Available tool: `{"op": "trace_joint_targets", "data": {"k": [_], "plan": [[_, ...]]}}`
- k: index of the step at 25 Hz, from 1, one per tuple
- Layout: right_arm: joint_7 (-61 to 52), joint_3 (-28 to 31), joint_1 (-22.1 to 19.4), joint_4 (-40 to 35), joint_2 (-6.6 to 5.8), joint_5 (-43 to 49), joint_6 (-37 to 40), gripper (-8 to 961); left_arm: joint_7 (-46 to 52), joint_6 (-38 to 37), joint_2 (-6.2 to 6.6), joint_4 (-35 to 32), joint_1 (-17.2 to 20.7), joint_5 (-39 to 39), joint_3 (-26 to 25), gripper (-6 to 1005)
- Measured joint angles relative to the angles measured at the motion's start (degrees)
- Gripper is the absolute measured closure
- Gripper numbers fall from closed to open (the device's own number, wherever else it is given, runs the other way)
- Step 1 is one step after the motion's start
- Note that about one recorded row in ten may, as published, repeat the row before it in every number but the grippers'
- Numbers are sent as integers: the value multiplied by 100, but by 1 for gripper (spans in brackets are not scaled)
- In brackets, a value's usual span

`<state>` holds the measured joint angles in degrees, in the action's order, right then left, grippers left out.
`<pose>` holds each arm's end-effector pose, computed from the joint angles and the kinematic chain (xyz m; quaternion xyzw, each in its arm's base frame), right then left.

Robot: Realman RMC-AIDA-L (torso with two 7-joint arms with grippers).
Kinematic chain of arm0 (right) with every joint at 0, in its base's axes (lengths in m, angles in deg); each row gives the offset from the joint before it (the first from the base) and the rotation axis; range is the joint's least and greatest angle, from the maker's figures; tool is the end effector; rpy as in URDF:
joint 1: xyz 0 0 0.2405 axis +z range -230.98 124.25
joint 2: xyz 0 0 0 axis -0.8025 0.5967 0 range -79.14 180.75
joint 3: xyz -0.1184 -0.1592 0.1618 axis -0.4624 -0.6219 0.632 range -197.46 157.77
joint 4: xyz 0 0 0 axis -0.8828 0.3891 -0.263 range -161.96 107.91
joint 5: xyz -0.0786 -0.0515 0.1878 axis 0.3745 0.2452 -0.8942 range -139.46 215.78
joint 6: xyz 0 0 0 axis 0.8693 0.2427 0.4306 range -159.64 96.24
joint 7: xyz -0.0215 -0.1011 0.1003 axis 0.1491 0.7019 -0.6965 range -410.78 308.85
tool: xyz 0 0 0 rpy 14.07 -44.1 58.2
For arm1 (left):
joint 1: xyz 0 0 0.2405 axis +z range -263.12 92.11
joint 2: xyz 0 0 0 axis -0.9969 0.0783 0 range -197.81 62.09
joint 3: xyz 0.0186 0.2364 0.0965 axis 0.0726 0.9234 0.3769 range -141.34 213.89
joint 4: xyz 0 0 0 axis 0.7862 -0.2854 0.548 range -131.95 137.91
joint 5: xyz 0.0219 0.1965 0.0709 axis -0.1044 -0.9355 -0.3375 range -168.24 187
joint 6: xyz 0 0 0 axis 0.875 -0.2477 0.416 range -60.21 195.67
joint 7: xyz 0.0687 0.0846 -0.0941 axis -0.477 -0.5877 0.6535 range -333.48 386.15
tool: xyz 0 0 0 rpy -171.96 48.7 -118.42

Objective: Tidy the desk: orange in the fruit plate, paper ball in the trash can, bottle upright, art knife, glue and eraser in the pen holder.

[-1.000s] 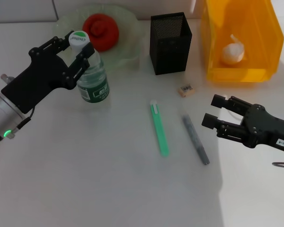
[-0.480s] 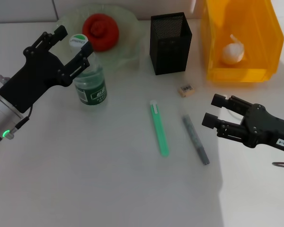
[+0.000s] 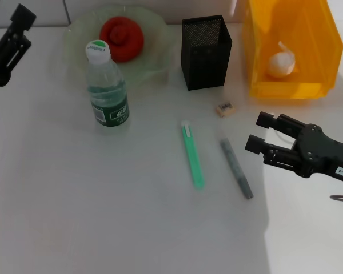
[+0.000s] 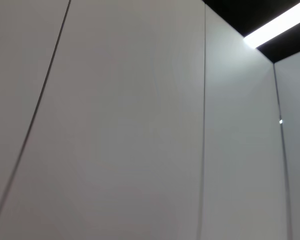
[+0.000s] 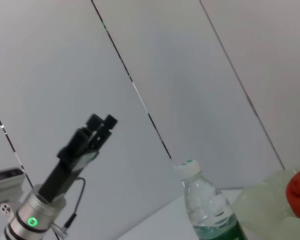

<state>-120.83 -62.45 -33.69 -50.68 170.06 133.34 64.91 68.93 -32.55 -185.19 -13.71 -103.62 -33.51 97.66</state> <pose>0.2877 0.2615 -0.0157 -0.8592 0.2798 0.4071 0.1337 -0.2791 0.2805 0.0452 -0.7262 -0.1048 -0.5505 0.3982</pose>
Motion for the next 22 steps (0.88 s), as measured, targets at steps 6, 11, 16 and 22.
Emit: {"op": "trace_joint_targets", "data": {"k": [6,11,16,22], "plan": [[-326,275,-75,-524,-76,-2,343,109,1559,-34,626,-1001,-51,-2095,175,216],[-1344,368,-96,-1514,-167,45,440,110,2568,34,691,-1363,-497,-4208,95,216],[-3584,290,130,-3356,-312,804,498,110,3392,409,379,-1940,-753,-5586,28,216],[-6293,-620,1066,-5679,-379,2844,884,110,3537,509,290,-2227,-754,-5805,-11,216]]}}
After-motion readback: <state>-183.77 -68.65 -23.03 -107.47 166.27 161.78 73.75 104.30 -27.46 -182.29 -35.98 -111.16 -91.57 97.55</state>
